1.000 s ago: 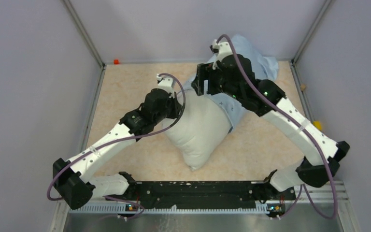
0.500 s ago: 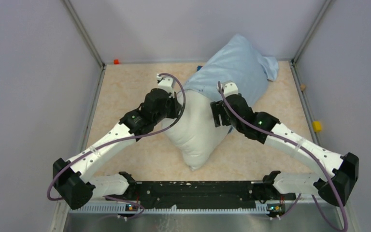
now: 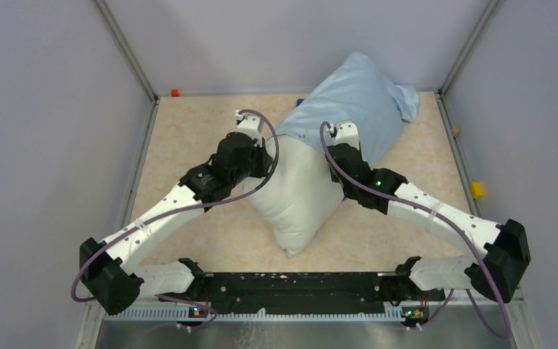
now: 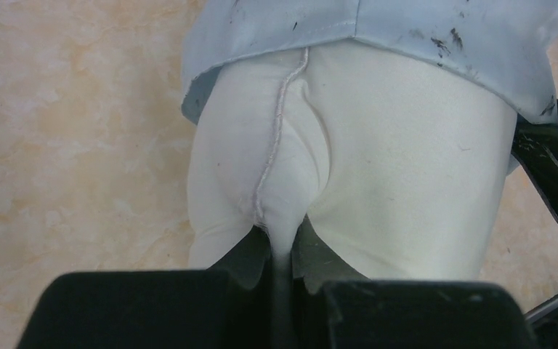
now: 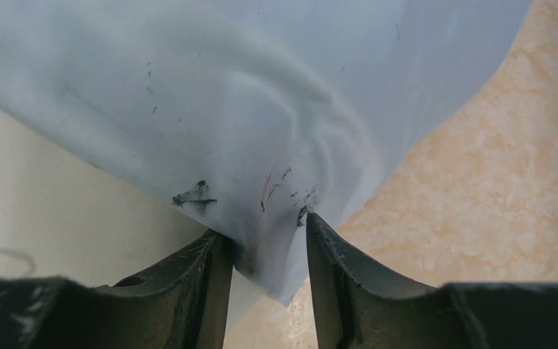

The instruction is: Put the pillow into the pillowcase

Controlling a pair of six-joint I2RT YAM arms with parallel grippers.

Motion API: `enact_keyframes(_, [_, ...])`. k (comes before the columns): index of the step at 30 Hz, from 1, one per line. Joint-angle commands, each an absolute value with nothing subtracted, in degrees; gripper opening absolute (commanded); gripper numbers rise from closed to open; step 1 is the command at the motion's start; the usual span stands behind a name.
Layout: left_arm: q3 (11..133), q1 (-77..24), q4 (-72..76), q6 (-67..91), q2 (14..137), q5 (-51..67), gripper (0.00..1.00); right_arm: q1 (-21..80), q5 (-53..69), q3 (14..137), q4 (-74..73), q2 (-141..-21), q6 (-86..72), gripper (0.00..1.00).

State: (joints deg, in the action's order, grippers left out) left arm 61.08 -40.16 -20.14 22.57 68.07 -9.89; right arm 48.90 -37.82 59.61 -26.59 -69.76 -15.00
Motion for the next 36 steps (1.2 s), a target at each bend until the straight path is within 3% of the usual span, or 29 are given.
enact_keyframes(1, [63.7,-40.0,-18.1,22.4,68.8,-9.4,0.0,49.3,-48.8,62.4,-24.0,-72.3,-14.6,0.39])
enact_keyframes(6, [63.5,-39.9,-18.0,22.9,69.1,-9.4,0.0,49.4,-53.8,65.0,-23.1,-73.2,-11.8,0.38])
enact_keyframes(7, [63.5,-39.9,-17.9,23.1,69.2,-9.3,0.0,49.6,-53.4,65.5,-22.7,-73.2,-11.3,0.32])
enact_keyframes(10, [63.4,-39.8,-17.2,23.6,70.0,-9.1,0.0,52.0,-49.4,67.8,-22.6,-72.8,-9.9,0.0])
enact_keyframes(17, [65.0,-37.5,-15.6,27.1,74.2,-8.6,0.0,72.9,-36.8,79.9,-26.9,-76.4,-9.6,0.0])
enact_keyframes(20, [64.8,-34.2,-14.1,31.6,75.9,-6.5,0.0,77.1,-31.2,80.3,-26.0,-78.6,-11.6,0.0])
enact_keyframes(24, [62.6,-28.9,-9.7,36.2,77.4,-0.3,0.0,74.5,-31.3,78.1,-27.1,-80.4,-14.3,0.0])
enact_keyframes(31, [64.3,-27.0,-5.7,35.0,81.5,4.0,0.0,60.5,-18.4,74.1,-23.4,-81.2,-17.7,0.0])
enact_keyframes(34, [69.7,-25.4,-7.1,32.0,85.8,8.6,0.11,57.3,-15.3,76.4,-22.6,-83.3,-18.4,0.0])
enact_keyframes(35, [72.1,-25.1,-8.9,31.0,86.9,9.4,0.2,56.4,-15.0,77.4,-22.8,-84.2,-18.9,0.0])
enact_keyframes(36, [73.9,-25.0,-10.1,29.7,87.6,9.9,0.35,55.4,-14.8,78.7,-23.2,-85.3,-19.2,0.0])
